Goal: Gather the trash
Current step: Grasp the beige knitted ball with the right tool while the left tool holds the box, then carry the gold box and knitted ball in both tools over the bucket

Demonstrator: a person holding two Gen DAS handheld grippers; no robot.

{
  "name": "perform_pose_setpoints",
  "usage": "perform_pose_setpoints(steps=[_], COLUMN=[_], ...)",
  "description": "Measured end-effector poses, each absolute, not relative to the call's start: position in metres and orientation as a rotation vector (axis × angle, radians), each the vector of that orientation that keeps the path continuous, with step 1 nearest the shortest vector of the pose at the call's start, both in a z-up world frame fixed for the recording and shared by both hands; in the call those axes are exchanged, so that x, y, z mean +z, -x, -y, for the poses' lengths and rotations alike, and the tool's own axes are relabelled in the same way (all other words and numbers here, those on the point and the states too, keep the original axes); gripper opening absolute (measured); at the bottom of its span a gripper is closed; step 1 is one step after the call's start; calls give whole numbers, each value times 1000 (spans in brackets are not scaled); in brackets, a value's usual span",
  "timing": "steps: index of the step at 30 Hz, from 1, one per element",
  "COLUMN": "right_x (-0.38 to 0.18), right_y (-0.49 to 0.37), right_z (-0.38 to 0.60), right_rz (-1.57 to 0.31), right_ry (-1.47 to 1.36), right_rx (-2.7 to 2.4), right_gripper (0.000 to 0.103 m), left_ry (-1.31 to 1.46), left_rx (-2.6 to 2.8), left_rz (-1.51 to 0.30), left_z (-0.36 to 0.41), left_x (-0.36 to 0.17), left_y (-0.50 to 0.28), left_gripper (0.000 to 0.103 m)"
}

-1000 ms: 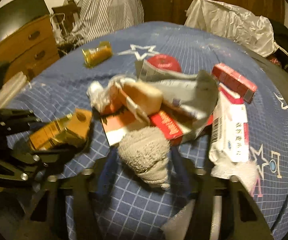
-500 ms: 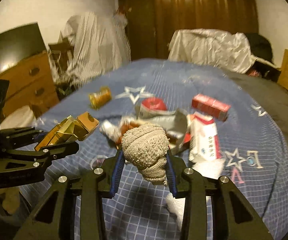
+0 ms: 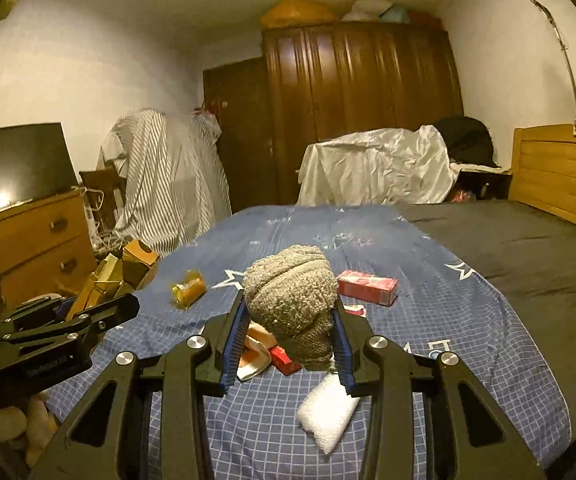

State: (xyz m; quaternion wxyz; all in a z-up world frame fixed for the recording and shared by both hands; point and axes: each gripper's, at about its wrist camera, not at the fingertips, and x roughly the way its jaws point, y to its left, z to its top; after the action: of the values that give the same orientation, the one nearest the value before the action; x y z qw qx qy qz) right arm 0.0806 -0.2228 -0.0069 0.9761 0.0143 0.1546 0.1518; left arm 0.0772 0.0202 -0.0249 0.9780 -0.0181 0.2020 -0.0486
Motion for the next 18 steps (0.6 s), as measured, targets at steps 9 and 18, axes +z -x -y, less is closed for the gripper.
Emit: perform_pose_setpoints(steps=[9,18], right_x=[0,6], right_y=[-62,-67], right_z=[233,218], right_rz=[-281,-287], right_ry=[-41,-31], right_rx=[301,353], right_gripper=[40,40], left_ry=[33,50], left_rx=[-88,-50], left_rz=[-366,-353], left_z=[-17,-39], left_x=[-16,-10], left_y=[-65,-62], left_gripper=[43,43])
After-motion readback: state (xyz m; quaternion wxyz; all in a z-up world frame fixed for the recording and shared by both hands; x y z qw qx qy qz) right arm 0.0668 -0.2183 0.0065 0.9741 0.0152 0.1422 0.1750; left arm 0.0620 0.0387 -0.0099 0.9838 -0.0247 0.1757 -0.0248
